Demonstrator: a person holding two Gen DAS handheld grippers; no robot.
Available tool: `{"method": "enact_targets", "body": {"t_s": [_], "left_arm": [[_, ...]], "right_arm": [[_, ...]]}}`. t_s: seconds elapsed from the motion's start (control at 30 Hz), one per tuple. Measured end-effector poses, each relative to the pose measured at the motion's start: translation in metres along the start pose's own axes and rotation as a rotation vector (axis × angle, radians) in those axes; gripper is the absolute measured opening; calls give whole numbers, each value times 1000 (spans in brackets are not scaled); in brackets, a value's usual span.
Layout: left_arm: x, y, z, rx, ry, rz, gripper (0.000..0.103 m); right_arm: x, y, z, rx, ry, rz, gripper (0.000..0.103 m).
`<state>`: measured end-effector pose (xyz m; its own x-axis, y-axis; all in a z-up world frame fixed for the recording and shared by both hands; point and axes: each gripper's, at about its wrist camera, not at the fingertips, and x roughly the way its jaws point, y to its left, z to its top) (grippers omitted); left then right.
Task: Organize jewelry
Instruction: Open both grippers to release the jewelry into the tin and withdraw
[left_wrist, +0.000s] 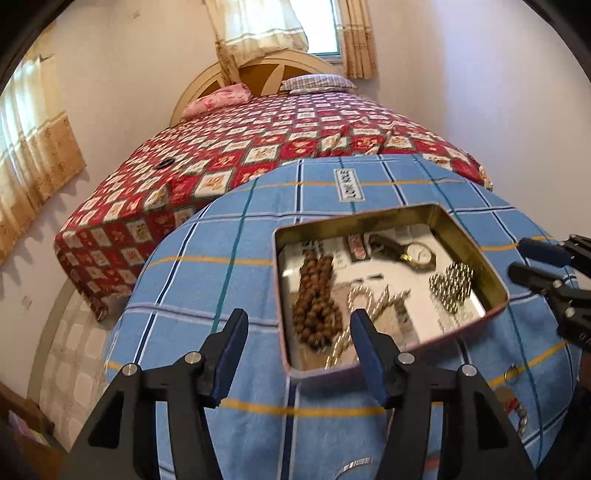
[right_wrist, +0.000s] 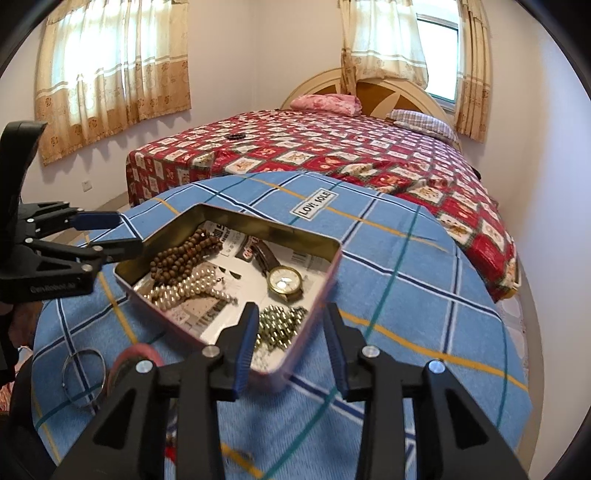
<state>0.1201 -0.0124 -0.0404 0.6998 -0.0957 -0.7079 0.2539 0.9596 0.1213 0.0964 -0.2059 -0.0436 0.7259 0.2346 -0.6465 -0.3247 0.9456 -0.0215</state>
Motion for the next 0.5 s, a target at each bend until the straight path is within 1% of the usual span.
{"method": "enact_targets", "body": {"t_s": [0.13,0.33,0.5], "left_arm": [[-9,0,-19,-4,18,0,58],[-16,-8,-52,16,59,0,58],[-18,-15,-64,12,76,-14,58]], "right_arm": [[-12,-4,-12,7,6,-12,40],[-18,-4,-35,-3,57,-24,42],[-15,3,-50,-9,93,-8,42]]}}
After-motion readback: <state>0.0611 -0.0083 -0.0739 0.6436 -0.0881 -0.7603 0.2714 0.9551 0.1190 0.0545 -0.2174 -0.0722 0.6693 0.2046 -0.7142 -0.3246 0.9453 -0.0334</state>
